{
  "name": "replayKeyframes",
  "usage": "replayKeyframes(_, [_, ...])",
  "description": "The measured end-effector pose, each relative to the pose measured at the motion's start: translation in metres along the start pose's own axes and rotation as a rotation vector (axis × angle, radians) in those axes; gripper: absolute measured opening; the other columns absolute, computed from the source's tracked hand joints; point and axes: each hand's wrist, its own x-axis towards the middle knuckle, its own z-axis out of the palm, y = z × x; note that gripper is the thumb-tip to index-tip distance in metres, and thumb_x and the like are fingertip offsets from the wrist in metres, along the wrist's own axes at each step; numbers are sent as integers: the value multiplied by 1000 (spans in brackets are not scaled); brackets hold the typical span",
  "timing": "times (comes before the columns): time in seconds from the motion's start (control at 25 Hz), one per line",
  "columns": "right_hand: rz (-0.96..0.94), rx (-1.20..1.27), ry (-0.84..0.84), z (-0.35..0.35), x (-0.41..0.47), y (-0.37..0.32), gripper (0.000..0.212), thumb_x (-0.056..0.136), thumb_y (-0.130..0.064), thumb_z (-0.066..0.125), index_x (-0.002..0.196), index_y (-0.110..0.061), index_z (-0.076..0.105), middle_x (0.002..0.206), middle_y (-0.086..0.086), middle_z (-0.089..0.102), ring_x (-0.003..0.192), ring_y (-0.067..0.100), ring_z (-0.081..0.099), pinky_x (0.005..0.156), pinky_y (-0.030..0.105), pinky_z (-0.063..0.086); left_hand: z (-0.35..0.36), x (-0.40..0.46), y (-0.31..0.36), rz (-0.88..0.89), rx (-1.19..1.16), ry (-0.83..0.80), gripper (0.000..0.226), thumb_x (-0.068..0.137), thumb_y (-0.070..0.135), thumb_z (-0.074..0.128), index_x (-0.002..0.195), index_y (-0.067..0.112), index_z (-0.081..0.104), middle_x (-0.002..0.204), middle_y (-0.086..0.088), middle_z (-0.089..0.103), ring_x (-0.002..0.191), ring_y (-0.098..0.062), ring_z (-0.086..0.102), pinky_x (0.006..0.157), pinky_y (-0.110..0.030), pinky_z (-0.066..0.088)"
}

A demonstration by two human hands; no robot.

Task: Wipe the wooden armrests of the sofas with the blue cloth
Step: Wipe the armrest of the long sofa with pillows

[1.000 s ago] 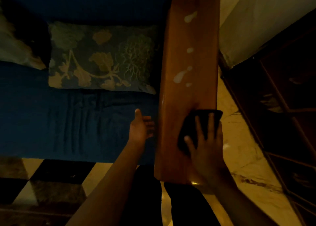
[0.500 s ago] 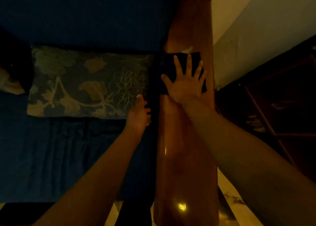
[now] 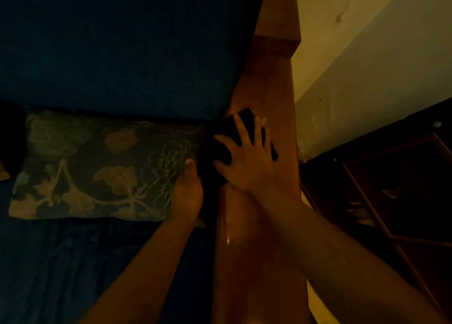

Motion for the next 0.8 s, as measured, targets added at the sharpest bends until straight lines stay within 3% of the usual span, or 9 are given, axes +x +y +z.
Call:
replayKeyframes(0.08, [8, 8, -10, -10, 50, 18, 62, 89, -73, 39, 148, -55, 35, 174, 0, 3, 156, 44, -8, 124, 64, -4, 9, 4, 10, 35, 35, 14, 67, 105, 59, 28, 154, 17, 42, 154, -11, 50, 135, -27, 51, 120, -51, 34])
replayKeyframes(0.16, [5, 19, 22, -14, 65, 27, 54, 94, -70, 34, 144, -53, 41, 172, 2, 12, 156, 45, -1, 124, 64, 0, 21, 4, 18, 75, 39, 17, 61, 105, 58, 30, 147, 18, 49, 148, -10, 55, 123, -21, 58, 117, -48, 37])
replayKeyframes(0.24, [-12, 28, 44, -15, 64, 28, 52, 97, -68, 30, 144, -50, 44, 171, 5, 16, 156, 45, 1, 124, 64, 2, 36, 5, 24, 121, 61, 26, 52, 105, 56, 31, 136, 22, 56, 129, -3, 63, 98, -9, 59, 103, -38, 45])
replayKeyframes(0.32, [-37, 47, 34, -14, 61, 30, 54, 99, -68, 26, 147, -50, 41, 172, 5, 14, 156, 44, -1, 125, 63, -2, 49, 6, 28, 153, 154, 39, 56, 105, 55, 31, 141, 18, 54, 112, 6, 59, 84, 1, 51, 86, -27, 41])
replayKeyframes(0.52, [52, 109, 30, -22, 73, 89, 68, 95, -77, 22, 158, -51, 20, 173, 6, 8, 157, 43, -2, 126, 61, 2, 70, 11, 35, 181, 304, 114, 55, 106, 53, 33, 139, 15, 56, 132, -9, 63, 104, -19, 58, 91, -33, 37])
replayKeyframes(0.6, [111, 254, -26, -31, 97, 126, 71, 94, -77, 30, 158, -49, 18, 173, 5, 2, 157, 43, 3, 126, 60, 12, 76, 12, 34, 162, 322, 177, 52, 104, 56, 33, 132, 19, 57, 123, -6, 63, 95, -17, 56, 86, -35, 37])
replayKeyframes(0.68, [119, 511, -11, -36, 121, 149, 70, 98, -65, 47, 159, -38, 25, 172, 7, 2, 154, 39, 21, 123, 53, 27, 82, 11, 33, 147, 340, 238, 50, 103, 57, 34, 129, 21, 57, 112, -1, 58, 93, -18, 53, 83, -35, 35])
replayKeyframes(0.8, [345, 1060, 125, -37, 140, 159, 72, 99, -39, 64, 158, -19, 27, 158, 11, 38, 141, 31, 47, 110, 37, 44, 87, 8, 33, 182, 347, 305, 37, 104, 54, 35, 101, 26, 61, 84, 12, 52, 76, -11, 49, 76, -30, 34])
